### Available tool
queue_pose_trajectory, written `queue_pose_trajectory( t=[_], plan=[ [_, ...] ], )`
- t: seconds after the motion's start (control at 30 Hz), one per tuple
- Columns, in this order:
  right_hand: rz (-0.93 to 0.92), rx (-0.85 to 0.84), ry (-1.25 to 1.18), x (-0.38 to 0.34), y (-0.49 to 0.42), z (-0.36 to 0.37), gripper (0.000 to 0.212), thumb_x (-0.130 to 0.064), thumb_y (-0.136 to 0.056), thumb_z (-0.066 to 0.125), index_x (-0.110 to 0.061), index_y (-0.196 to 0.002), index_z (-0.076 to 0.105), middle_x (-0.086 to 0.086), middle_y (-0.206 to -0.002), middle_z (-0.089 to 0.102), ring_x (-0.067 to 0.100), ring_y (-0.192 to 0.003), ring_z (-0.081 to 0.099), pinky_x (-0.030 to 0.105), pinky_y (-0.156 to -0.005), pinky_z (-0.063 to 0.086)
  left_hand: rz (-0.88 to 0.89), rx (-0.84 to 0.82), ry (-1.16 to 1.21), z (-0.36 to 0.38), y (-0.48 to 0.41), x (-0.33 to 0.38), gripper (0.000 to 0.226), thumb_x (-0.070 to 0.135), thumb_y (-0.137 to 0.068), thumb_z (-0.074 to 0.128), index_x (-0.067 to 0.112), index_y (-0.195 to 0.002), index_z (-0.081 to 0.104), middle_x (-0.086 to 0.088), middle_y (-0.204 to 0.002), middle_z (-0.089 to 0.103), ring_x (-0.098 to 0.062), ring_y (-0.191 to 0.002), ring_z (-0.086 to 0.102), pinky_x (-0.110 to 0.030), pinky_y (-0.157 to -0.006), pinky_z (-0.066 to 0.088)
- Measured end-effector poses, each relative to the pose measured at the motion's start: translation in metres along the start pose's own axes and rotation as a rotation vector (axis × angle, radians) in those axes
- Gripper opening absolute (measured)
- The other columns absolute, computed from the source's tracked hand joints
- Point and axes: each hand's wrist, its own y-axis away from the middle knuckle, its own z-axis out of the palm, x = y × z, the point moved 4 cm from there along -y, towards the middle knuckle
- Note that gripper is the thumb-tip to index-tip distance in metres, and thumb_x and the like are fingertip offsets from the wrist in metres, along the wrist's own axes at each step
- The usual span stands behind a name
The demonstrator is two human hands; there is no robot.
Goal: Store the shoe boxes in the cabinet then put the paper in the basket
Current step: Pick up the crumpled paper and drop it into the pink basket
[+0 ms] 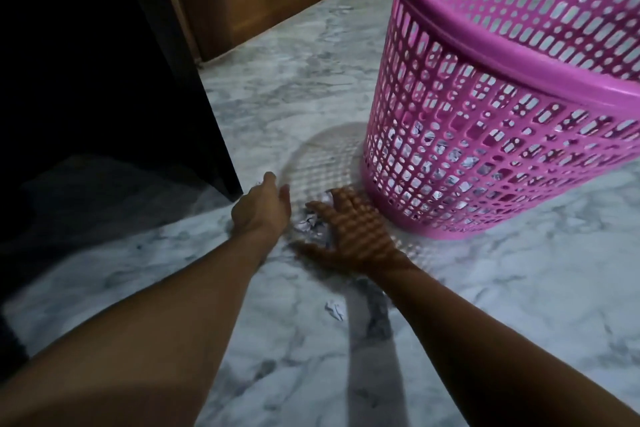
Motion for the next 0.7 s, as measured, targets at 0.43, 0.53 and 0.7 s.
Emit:
queue_pose_trajectory(
  t=[0.43,0.53,0.7],
  plan=[
    [0.15,0.173,-0.347,0.002,0.001,0.017,0.049,-0.036,-0.085,0.047,-0.001,-0.113,0.066,0.017,-0.111,0.069,0.031,-0.105,0.066,0.031,-0.098,0.041,0.097,0.077,0.104,0.001,0.008,-0.012,0.019,0.024,-0.101,0.04,0.012,-0.086,0.039,-0.011,-0.083,0.056,-0.036,-0.077,0.055,-0.035,-0.059,0.032],
    [0.206,0.022,-0.54,-0.002,0.007,0.005,0.033,-0.041,-0.088,0.05,-0.02,-0.09,0.075,-0.006,-0.083,0.073,0.003,-0.081,0.068,0.007,-0.079,0.042,0.106,0.087,0.179,0.001,0.013,-0.014,0.021,0.016,-0.101,0.037,0.012,-0.081,0.033,-0.013,-0.088,0.047,-0.039,-0.079,0.054,-0.038,-0.061,0.034],
    [0.392,0.266,-0.736,0.003,0.024,-0.027,0.034,-0.037,-0.096,0.039,-0.024,-0.104,0.069,-0.005,-0.084,0.072,0.017,-0.073,0.069,0.017,-0.072,0.04,0.15,0.044,0.253,-0.005,0.033,-0.007,0.009,0.011,-0.092,0.037,0.015,-0.085,0.033,-0.007,-0.077,0.047,-0.032,-0.069,0.049,-0.036,-0.057,0.033]
  ],
)
